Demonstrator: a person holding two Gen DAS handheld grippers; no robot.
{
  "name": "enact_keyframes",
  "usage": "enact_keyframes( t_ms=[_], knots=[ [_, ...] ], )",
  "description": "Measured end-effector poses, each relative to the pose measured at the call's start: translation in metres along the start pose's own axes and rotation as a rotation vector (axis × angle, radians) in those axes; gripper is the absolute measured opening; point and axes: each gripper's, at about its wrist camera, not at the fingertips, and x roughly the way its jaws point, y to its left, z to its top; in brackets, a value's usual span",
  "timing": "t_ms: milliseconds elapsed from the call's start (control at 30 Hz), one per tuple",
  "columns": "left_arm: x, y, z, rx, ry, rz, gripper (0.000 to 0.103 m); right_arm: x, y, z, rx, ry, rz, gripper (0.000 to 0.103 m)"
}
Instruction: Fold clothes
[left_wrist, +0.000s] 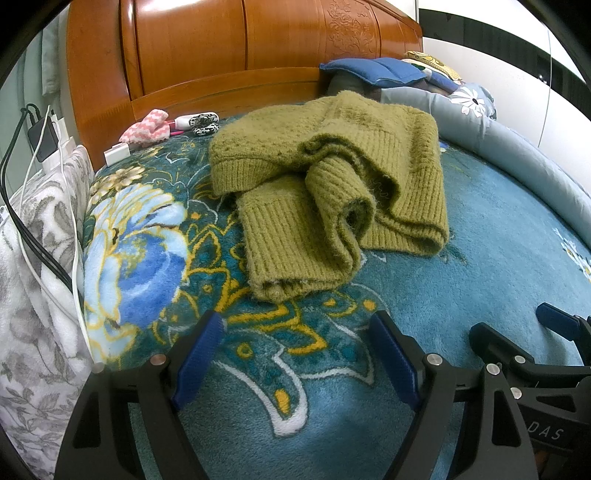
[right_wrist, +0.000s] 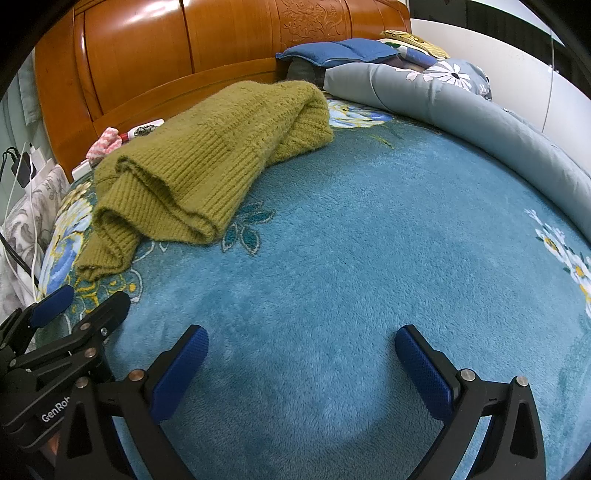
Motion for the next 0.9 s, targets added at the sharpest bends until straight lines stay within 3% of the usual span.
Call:
enact_keyframes(
  t_ms=[900],
  knots=[
    [0.0015, 0.0001, 0.001, 0.004, 0.01, 0.005, 0.083, 0.0032, 0.0044, 0.0044, 0.003, 0.008, 0.002, 0.103]
  ],
)
